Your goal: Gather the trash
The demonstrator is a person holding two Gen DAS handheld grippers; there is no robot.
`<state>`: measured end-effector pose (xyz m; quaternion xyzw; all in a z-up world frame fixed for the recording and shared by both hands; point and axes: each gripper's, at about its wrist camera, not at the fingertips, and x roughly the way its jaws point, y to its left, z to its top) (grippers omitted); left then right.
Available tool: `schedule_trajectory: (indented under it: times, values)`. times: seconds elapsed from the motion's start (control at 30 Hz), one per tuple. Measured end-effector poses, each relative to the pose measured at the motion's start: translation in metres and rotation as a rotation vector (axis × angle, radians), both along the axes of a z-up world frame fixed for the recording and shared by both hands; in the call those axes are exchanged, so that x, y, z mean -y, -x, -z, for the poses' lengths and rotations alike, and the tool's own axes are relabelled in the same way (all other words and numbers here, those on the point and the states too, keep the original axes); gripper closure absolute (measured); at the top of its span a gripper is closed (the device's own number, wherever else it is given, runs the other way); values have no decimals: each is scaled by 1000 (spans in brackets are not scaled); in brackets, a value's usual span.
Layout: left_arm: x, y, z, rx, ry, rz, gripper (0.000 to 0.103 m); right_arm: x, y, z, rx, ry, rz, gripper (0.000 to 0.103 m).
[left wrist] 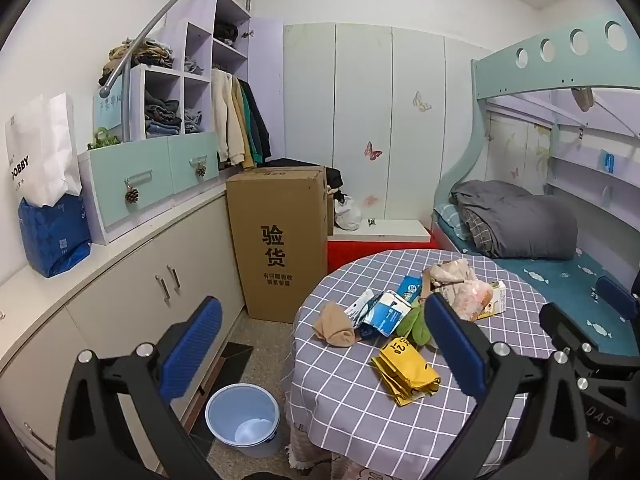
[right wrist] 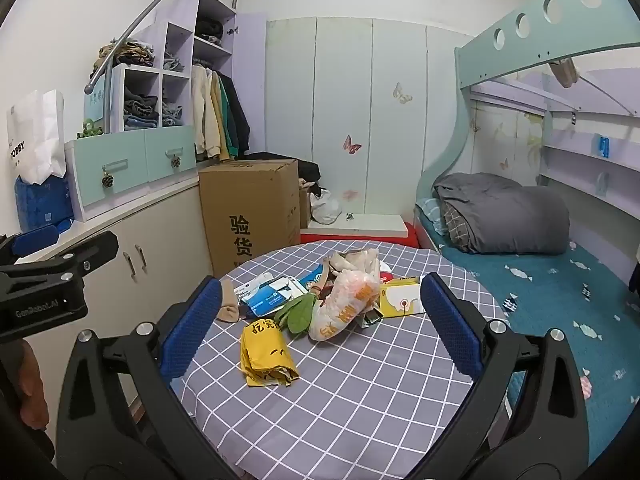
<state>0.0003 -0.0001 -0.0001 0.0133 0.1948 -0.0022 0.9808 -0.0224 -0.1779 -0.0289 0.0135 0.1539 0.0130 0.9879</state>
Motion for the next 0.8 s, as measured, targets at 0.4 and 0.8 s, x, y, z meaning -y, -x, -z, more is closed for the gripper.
schedule_trajectory:
  times: [0.4,0.8]
  values:
    - [1,-3,3,-5,-3,2,4,-2,-4,0,-11,5,3,6]
    - [4,-6,9,-10,-4,5,4,-4,-7,13,-22,-7,-8,6]
